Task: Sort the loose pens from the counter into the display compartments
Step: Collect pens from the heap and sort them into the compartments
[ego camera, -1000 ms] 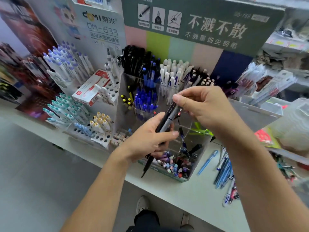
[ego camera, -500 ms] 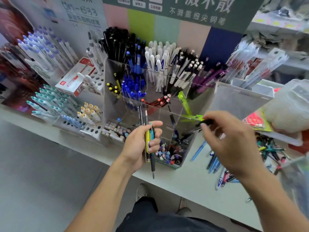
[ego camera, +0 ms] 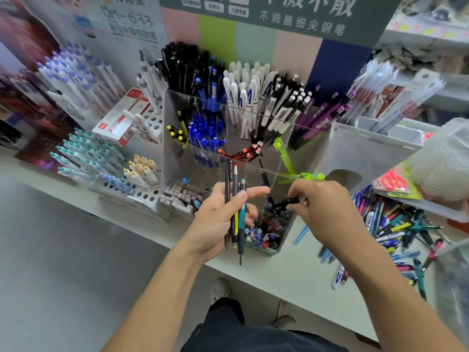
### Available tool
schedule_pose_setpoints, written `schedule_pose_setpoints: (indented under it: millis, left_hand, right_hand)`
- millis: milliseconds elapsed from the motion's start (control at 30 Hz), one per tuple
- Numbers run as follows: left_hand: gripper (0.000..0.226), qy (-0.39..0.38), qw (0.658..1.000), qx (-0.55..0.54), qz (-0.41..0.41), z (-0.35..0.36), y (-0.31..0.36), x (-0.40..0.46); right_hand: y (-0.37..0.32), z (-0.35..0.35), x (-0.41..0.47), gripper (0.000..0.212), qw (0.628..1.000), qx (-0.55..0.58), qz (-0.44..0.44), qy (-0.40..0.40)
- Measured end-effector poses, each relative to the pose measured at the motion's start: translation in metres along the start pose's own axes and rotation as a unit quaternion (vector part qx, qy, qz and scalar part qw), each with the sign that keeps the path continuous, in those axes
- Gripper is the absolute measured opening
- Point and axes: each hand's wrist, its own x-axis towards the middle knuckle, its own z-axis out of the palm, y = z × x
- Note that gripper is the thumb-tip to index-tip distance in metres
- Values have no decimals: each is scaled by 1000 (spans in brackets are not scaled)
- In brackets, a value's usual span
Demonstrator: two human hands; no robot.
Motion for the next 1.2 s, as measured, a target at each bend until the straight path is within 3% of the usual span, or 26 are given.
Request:
schedule_pose_setpoints:
  millis: [133,267,367,467,567,733,867,1000,1067,1133,1167,1200]
  left_hand:
    - [10,15,1000,-7,-6,0,1,0]
    - [15,36,999,-16,-24,-3,4,-2]
    - [20,15,999,-25,-27,-3,6,-3]
    - [26,2,1000,-19,-22,1,7,-2]
    - [28,4,1000,-16,-18,2,9,0]
    - [27,-19,999,11,-28,-4,10,0]
    - [32,-50,994,87,-35,-2,9,1]
    - [24,-47,993,100,-38,-1,12,0]
    - [21,-36,992,114,-47,-8,14,-1]
    - [17,7,994,98,-38,-16,17,-5]
    - [20,37,997,68,-22,-20,19,-6]
    - [27,66,997,30,-4,-22,23,-7]
  right_hand:
    - [-13,8,17,19,990,-102,32,-88]
    - [-17,20,8,29,990,-114,53,-68]
    - [-30,5,-7,31,996,87,31,7]
    - [-49,-9,-7,17,921,384,73,-4]
    - [-49,-7,-1,11,851,506,131,-54]
    - [-41,-2,-4,11,795,572,171,-107]
    - [-42,-8,0,9,838,528,121,-66]
    - [-49,-17,6,10,845,525,99,-15]
    - [-51,-21,10,14,812,574,98,45]
    - [-52,-30,15,16,743,653,122,84]
    - [-54,-33,17,17,734,664,121,77]
    - [-58,-36,18,19,759,641,106,42]
